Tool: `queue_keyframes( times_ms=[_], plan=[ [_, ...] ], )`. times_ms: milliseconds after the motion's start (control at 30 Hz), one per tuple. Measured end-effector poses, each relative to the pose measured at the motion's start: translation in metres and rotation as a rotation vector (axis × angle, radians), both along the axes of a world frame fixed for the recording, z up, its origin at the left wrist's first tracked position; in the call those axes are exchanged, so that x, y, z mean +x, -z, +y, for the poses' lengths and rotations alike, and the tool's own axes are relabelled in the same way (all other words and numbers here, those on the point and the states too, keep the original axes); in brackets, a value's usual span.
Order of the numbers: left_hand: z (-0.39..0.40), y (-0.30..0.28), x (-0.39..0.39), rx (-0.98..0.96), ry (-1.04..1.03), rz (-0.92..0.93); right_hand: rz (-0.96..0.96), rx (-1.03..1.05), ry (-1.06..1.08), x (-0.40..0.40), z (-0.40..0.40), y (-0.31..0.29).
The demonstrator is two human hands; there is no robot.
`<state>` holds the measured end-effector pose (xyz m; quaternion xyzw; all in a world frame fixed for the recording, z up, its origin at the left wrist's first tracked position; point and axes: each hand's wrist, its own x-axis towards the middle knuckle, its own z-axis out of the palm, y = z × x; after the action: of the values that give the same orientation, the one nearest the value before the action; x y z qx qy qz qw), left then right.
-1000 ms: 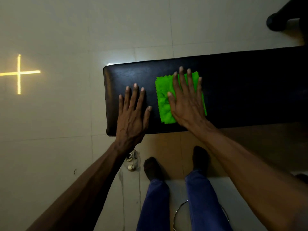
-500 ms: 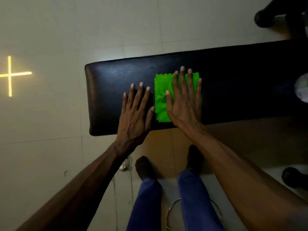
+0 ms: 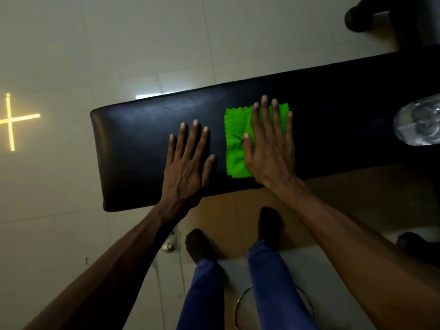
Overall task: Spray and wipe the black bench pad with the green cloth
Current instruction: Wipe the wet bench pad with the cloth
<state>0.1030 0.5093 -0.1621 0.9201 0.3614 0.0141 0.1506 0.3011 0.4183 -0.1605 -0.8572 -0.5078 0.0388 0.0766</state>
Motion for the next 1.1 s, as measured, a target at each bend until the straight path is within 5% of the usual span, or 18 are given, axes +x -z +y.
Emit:
queue_keyframes(
  times_ms=[233,500,700,967,1100],
  plan=[
    [-0.002,-0.007,0.006,-0.002,-0.019,0.034,0.039,-0.036,-0.352,0.016,-0.064,0.002],
    [-0.008,-0.009,0.06,0.002,0.015,-0.018,0.022,0.012,0.04,0.055,-0.023,-0.005],
    [-0.023,-0.017,0.09,-0.015,0.029,-0.041,0.053,-0.016,-0.3,0.049,-0.081,0.0],
    [-0.039,-0.006,0.105,-0.038,0.057,-0.049,-0.018,0.026,0.15,0.134,-0.073,-0.008],
    [-0.056,-0.007,0.118,-0.056,0.06,-0.066,0.051,0.046,-0.064,0.092,-0.065,0.0]
  ],
)
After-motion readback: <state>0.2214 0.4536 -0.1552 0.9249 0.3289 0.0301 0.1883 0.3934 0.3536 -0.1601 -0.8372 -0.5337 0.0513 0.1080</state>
